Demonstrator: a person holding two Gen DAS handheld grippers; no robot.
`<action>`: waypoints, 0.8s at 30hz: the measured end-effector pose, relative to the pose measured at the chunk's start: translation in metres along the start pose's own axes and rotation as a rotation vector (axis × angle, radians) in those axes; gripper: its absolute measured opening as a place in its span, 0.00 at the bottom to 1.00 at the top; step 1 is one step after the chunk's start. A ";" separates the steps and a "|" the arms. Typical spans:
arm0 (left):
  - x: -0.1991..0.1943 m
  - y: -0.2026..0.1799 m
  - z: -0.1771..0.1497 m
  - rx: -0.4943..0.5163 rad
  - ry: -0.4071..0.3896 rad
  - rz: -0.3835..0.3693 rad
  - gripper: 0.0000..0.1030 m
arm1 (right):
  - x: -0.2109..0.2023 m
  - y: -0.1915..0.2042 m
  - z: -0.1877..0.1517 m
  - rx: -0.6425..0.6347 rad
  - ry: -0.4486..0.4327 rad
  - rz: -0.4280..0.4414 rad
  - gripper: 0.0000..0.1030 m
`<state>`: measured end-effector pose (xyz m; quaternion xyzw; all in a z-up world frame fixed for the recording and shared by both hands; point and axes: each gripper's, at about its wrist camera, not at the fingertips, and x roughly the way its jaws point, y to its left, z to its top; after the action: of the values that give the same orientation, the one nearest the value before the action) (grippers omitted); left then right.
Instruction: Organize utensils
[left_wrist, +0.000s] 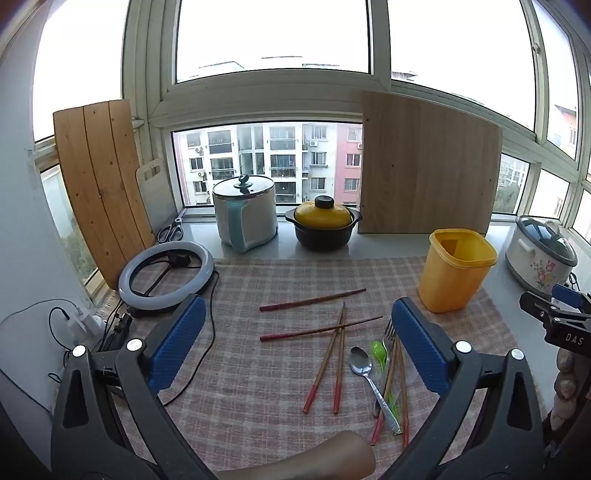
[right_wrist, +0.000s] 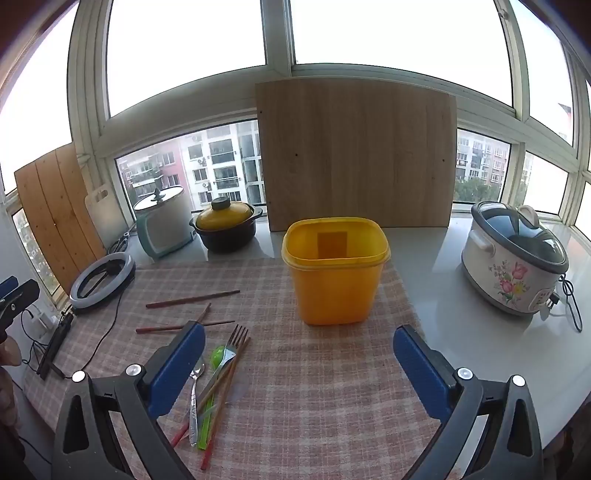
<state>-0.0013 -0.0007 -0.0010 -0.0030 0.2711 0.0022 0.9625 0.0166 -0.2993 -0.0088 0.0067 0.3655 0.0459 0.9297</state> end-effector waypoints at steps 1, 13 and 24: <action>0.000 0.000 -0.001 0.004 0.003 0.000 0.99 | 0.000 0.000 0.000 -0.004 0.001 -0.001 1.00; 0.003 0.003 0.000 -0.012 0.012 0.002 0.99 | 0.012 0.009 0.006 -0.012 0.023 0.008 1.00; 0.008 0.002 0.000 -0.010 0.006 -0.003 0.99 | 0.005 0.000 0.003 0.007 0.016 0.009 1.00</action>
<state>0.0053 0.0015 -0.0051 -0.0084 0.2738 0.0019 0.9617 0.0222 -0.2983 -0.0097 0.0112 0.3730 0.0489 0.9265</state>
